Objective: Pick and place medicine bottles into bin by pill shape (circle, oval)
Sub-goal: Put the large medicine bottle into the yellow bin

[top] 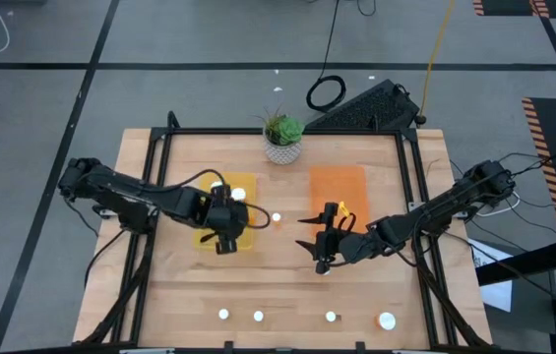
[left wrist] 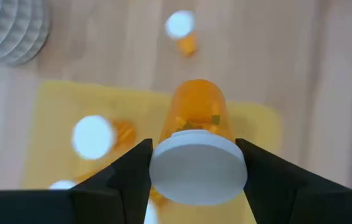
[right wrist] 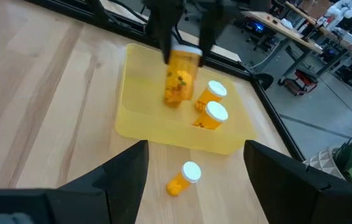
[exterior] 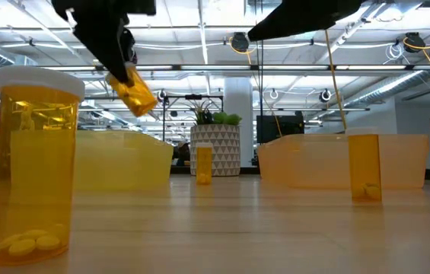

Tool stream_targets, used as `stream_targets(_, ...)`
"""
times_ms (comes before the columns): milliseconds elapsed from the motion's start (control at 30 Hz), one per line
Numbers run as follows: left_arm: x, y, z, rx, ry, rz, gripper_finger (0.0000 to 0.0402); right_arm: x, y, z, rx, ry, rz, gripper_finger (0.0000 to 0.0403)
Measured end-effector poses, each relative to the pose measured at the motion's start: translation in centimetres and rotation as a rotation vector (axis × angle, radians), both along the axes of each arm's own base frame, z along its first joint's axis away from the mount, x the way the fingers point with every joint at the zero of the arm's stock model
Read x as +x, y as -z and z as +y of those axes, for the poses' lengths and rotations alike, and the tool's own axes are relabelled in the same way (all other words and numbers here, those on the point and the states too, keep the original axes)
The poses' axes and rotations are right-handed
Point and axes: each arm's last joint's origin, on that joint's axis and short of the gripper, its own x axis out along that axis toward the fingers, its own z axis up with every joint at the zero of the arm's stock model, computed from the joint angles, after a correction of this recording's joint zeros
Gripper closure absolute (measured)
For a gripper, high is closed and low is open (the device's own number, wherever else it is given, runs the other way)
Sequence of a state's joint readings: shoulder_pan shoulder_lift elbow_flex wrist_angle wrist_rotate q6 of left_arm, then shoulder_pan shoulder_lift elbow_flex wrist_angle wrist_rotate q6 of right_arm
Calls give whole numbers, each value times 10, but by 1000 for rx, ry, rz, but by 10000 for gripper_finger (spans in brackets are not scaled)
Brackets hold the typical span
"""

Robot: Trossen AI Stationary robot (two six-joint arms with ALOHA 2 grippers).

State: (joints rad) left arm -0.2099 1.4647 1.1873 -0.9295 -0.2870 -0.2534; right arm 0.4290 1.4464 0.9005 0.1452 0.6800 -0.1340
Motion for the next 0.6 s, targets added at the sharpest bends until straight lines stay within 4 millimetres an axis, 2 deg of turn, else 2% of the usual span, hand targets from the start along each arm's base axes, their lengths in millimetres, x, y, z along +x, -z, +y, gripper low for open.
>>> stream_targets(267, 8, 8, 29, -40, -33, 58, 184, 0, 0, 0, -8, -3, 2, 144)
stream_targets(467, 10, 36, 32, -50, -48, 187, 191, 0, 0, 0, -8, -5, 3, 144)
stream_targets(600, 14, 44, 29, -47, -45, 217, 191, 0, 0, 0, -8, -5, 3, 144)
